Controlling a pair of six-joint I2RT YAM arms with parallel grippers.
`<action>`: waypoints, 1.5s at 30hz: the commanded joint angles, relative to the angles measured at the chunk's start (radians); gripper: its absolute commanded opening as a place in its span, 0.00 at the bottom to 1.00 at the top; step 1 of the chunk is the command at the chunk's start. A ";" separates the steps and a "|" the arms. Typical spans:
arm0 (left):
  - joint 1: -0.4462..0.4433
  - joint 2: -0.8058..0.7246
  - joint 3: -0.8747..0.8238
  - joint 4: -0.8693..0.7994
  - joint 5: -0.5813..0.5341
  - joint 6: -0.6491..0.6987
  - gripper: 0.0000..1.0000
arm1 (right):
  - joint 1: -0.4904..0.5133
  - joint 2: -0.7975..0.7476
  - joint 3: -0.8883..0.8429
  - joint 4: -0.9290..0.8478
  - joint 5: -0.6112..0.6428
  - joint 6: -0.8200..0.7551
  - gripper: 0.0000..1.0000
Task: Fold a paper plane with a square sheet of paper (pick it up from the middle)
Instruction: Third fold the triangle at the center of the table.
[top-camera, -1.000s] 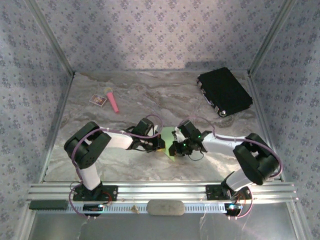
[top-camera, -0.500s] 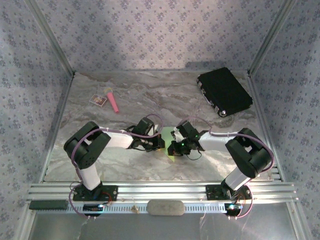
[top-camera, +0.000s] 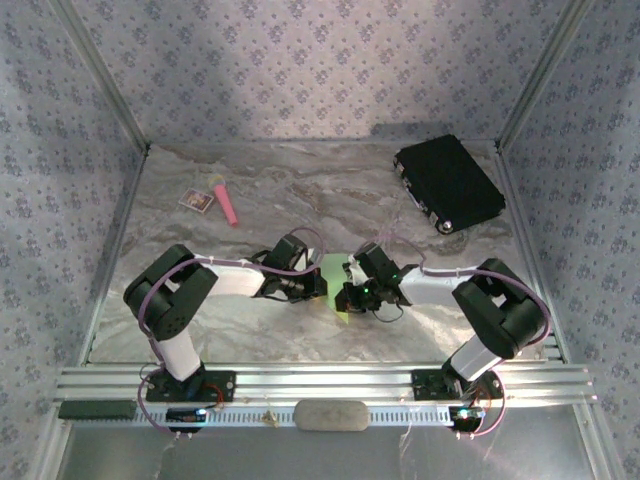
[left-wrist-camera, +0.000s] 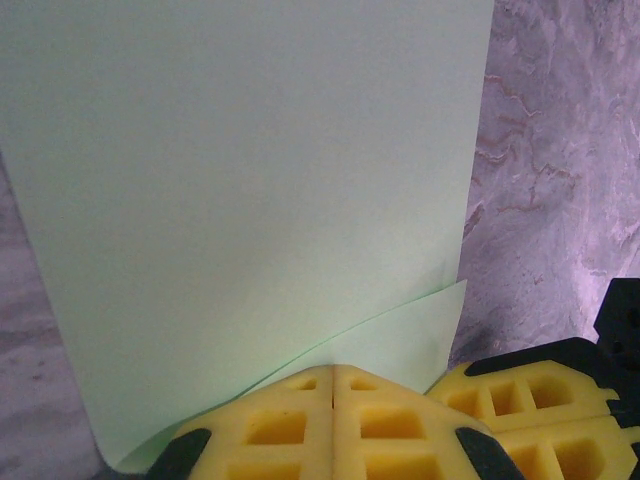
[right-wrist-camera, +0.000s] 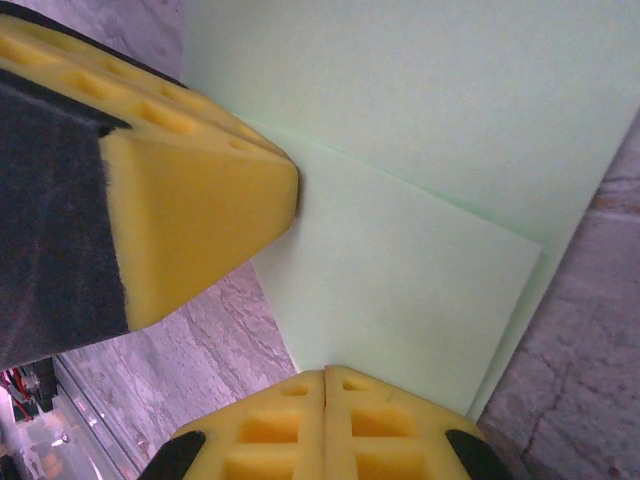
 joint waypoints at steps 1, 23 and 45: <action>-0.003 -0.010 -0.006 -0.016 -0.019 0.019 0.01 | 0.005 -0.011 0.009 -0.092 0.060 -0.003 0.02; -0.005 -0.005 0.013 -0.034 -0.035 0.032 0.01 | -0.008 -0.056 0.074 -0.094 -0.016 -0.028 0.03; -0.018 -0.130 0.064 -0.086 -0.065 0.040 0.07 | 0.003 0.066 0.013 -0.109 0.035 -0.019 0.00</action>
